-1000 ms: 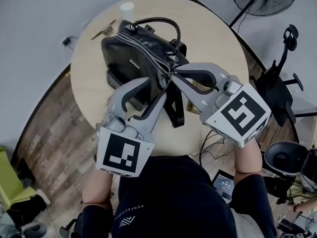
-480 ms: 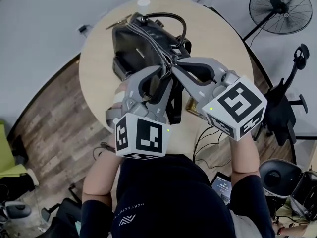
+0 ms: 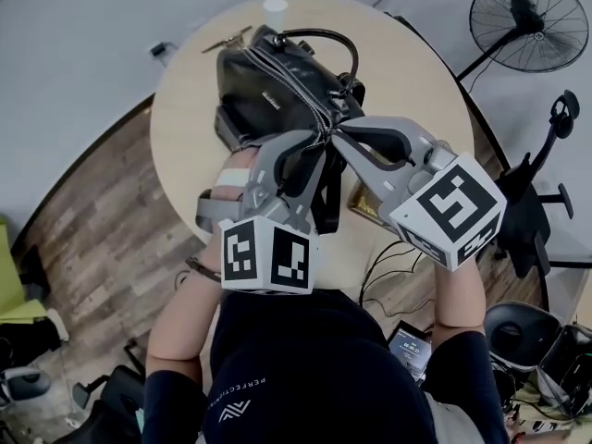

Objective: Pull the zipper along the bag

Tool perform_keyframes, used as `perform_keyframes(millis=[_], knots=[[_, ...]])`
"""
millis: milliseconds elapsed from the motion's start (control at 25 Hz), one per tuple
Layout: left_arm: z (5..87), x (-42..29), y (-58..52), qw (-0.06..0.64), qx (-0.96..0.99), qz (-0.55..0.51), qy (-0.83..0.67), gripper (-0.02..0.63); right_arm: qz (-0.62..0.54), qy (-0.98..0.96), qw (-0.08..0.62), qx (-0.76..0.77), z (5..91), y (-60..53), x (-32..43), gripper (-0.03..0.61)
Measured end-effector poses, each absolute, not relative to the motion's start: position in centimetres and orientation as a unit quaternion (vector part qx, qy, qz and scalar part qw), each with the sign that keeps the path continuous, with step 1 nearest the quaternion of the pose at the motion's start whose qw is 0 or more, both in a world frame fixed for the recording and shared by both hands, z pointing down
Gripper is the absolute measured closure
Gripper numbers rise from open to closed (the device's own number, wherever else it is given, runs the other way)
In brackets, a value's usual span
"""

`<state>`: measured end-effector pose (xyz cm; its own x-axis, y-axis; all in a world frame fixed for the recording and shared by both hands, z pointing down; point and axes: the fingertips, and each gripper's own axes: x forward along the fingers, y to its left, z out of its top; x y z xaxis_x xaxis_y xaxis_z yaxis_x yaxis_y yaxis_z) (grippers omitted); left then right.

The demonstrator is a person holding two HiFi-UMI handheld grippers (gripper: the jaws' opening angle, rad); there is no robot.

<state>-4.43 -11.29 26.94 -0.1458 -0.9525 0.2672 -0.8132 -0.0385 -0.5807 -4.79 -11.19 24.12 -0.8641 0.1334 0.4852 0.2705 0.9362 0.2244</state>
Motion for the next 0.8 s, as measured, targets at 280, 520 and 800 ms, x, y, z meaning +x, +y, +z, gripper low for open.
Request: perform_keyframes(millis=[280, 520, 800], knots=[[27.2, -4.2, -11.0, 0.126, -0.643, -0.341, 0.674, 0.537, -0.185, -0.938, 0.263, -0.129, 24.2, -11.4, -5.6, 0.563], [27.1, -4.0, -10.7, 0.132, -0.639, -0.346, 0.674, 0.541, -0.198, -0.931, 0.275, -0.138, 24.2, -11.2, -6.2, 0.563], [27.2, -3.6, -10.4, 0.133, -0.647, -0.344, 0.667, 0.545, -0.222, -0.935, 0.253, -0.115, 22.9, -11.1, -7.7, 0.563]])
